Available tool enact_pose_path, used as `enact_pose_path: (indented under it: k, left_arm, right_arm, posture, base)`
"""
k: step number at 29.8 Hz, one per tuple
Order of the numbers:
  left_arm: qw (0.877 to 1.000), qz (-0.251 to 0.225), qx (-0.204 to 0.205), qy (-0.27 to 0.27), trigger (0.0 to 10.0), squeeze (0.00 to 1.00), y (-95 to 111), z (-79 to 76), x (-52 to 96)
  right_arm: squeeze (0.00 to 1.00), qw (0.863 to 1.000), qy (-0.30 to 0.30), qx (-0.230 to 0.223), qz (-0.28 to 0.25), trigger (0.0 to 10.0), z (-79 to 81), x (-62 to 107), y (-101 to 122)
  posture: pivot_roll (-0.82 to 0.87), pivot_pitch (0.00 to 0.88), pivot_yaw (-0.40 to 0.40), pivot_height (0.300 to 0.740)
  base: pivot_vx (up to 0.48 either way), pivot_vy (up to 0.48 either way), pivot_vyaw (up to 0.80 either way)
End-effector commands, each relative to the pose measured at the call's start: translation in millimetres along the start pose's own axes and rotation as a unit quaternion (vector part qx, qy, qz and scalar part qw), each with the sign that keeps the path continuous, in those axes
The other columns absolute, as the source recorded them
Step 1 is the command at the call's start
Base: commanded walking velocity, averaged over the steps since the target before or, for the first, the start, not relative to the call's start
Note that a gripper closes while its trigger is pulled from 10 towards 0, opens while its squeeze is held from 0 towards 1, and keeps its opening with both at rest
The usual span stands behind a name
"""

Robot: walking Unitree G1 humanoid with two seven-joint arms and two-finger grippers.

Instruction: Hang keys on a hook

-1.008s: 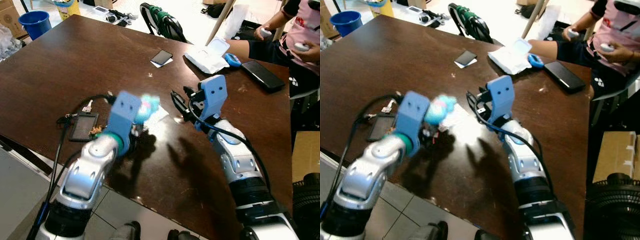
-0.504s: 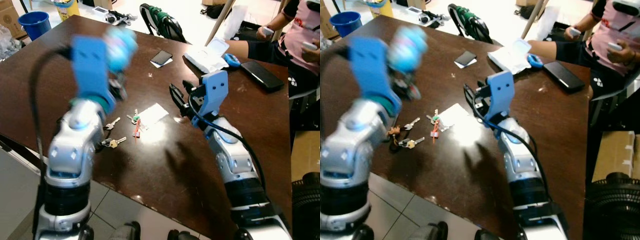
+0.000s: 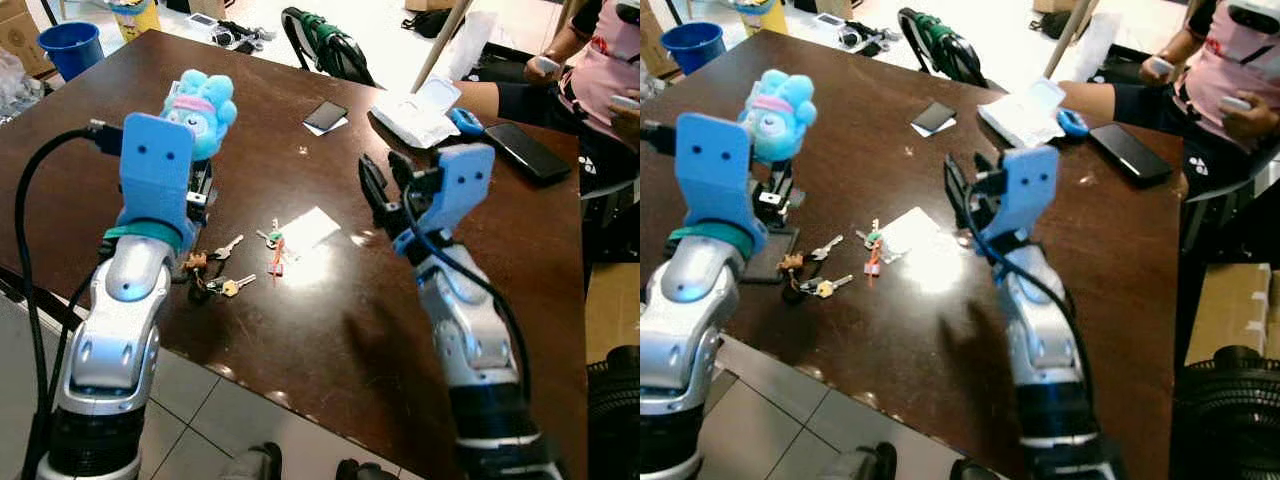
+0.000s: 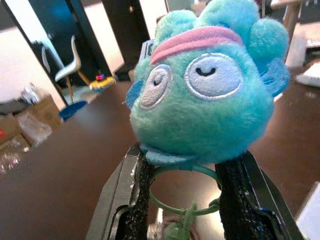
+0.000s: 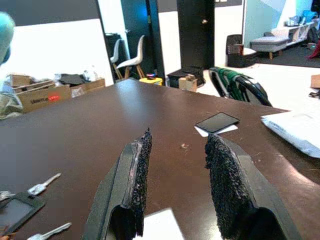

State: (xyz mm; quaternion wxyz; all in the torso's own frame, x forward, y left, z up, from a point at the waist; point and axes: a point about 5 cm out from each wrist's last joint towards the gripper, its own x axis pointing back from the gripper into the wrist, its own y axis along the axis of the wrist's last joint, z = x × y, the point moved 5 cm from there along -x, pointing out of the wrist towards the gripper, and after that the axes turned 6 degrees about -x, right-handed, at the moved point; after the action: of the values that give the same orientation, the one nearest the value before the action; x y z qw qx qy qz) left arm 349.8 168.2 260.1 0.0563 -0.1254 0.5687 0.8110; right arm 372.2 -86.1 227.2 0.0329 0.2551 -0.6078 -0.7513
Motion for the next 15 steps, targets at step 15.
enact_pose_path:
  k: [15]
  left_arm:
    - [1.000, -0.002, 0.017, 0.013, 10.0, 0.00, -3.1, 6.5, -0.8]
  right_arm:
    - [0.00, 1.000, -0.015, 0.019, 0.000, 10.0, -0.4, -1.5, 2.2]
  posture:
    - [0.11, 0.060, 0.097, 0.740]
  base:
    - [0.000, 0.000, 0.00]
